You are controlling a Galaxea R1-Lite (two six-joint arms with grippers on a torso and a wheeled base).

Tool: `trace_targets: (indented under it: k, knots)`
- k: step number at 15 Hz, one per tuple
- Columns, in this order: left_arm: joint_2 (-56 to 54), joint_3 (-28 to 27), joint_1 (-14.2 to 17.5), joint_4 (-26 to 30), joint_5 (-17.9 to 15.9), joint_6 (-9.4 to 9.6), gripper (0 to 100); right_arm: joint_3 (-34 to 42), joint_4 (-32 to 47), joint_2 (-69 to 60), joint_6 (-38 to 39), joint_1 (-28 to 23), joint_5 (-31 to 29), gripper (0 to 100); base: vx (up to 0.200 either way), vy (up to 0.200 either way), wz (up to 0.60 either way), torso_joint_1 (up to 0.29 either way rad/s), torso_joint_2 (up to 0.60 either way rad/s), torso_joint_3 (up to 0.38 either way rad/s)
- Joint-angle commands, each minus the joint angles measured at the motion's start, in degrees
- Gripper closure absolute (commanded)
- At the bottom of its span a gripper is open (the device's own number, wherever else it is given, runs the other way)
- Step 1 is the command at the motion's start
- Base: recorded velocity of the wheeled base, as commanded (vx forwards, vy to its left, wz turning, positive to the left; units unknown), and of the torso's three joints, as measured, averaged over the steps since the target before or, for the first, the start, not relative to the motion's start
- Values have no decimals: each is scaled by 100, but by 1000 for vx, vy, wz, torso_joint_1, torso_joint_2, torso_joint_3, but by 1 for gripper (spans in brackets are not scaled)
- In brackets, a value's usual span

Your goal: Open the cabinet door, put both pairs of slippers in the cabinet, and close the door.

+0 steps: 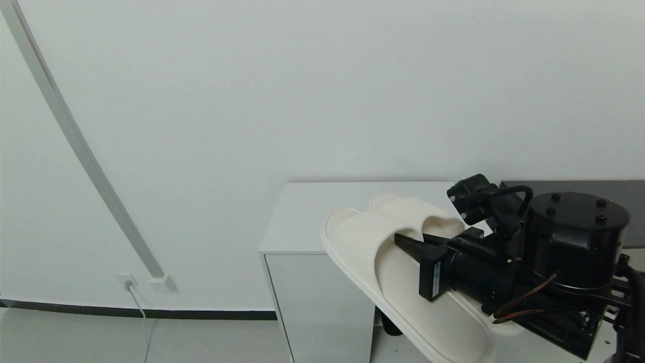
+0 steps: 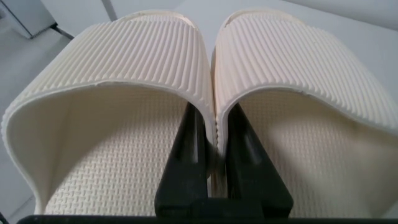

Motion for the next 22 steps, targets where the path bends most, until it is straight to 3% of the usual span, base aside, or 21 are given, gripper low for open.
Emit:
trace_targets:
  k: [1, 9, 22]
  knots:
    - [5, 0, -7, 0, 0, 2, 100, 71, -23, 19, -10, 7, 3, 100, 0, -200, 0, 7, 2, 12]
    - [5, 0, 1, 0, 0, 2, 100, 247, -31, 28, -265, -19, 3, 100, 0, -200, 0, 1, 4, 4]
    - [5, 0, 1, 0, 0, 2, 100, 326, -102, 19, -326, -2, 29, 100, 0, 0, -46, 1, 0, 0]
